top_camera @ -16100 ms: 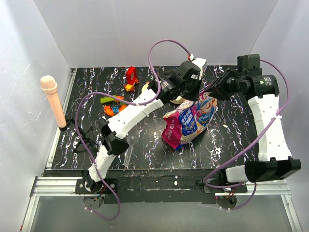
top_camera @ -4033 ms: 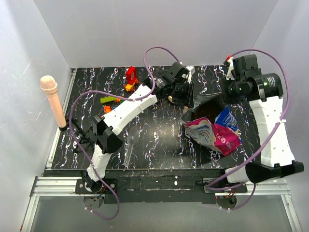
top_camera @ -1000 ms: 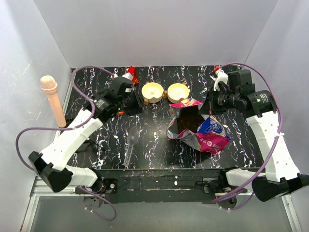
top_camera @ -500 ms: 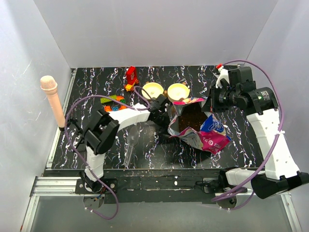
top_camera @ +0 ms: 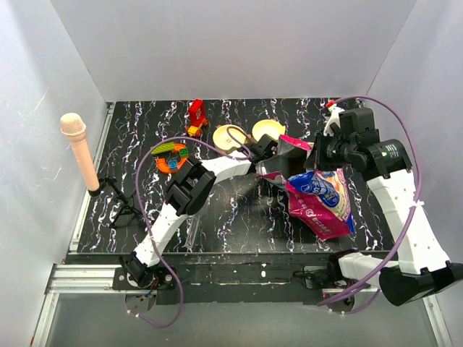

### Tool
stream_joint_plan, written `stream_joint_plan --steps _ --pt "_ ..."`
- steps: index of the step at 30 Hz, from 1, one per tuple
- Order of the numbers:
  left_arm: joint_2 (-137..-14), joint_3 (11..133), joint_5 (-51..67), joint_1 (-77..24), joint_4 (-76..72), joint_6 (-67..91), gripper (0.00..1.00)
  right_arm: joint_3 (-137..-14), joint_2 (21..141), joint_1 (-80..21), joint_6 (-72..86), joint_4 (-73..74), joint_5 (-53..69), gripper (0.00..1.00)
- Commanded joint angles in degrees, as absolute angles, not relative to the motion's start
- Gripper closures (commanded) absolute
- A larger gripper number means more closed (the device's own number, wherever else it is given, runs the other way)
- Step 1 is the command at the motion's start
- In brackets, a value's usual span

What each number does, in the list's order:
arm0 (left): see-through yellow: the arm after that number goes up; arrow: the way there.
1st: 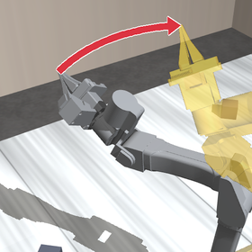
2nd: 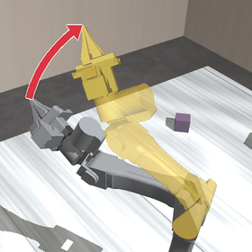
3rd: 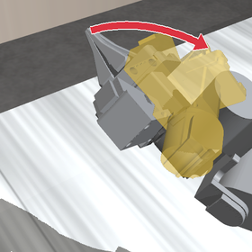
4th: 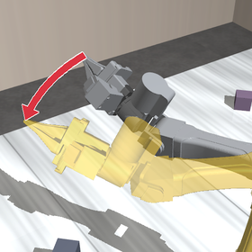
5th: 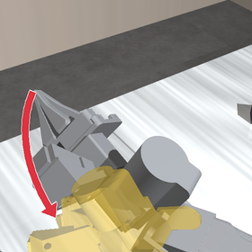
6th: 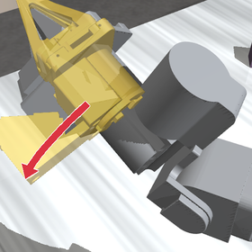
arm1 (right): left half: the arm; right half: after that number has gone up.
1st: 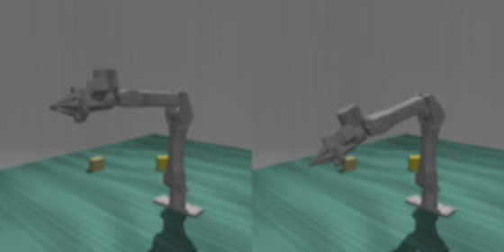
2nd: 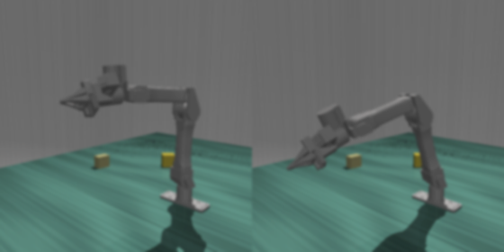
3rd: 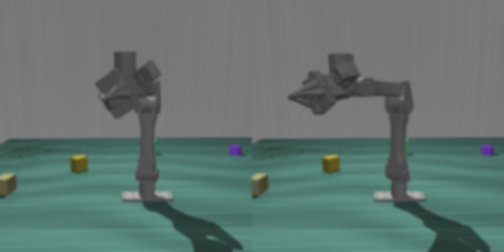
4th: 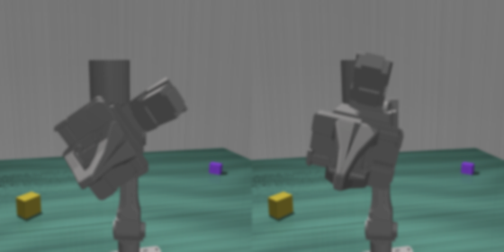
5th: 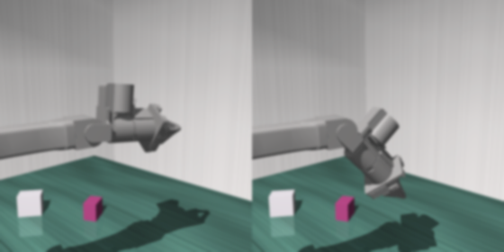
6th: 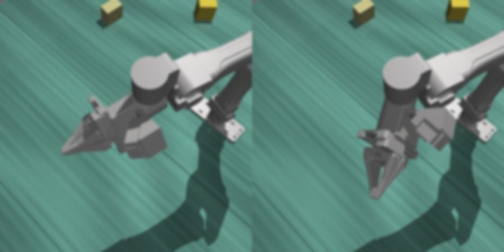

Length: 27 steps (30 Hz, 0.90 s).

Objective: Serve the pet food

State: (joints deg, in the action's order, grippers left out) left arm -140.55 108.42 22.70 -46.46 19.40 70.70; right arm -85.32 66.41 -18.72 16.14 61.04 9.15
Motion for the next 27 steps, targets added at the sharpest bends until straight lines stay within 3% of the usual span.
stream_joint_plan --steps 1,5,12,17,22,27 --pt "-133.26 104.26 20.4 -45.53 18.53 67.87 1.0 -86.39 66.79 -18.72 15.65 57.48 13.09 0.99" --pt "-124.12 96.25 19.78 -43.33 23.18 61.37 1.0 -88.5 68.2 -18.37 14.15 58.27 13.01 0.99" --pt "-109.88 95.89 13.98 -43.33 38.83 46.61 0.94 -88.33 68.55 -18.46 6.34 54.51 13.61 0.99" --pt "-101.09 95.28 8.89 -43.24 48.33 41.05 0.82 -89.1 72.75 -18.63 1.42 44.04 28.88 0.99" --pt "-90.99 93.61 5.1 -43.24 55.89 37.36 0.63 -97.12 80.86 -28.02 -2.99 53.43 30.59 0.99" --pt "-81.23 85.98 0.8 -43.15 63.1 36.12 0.48 -82.04 71.48 -30.15 5.26 46.6 31.82 0.99"
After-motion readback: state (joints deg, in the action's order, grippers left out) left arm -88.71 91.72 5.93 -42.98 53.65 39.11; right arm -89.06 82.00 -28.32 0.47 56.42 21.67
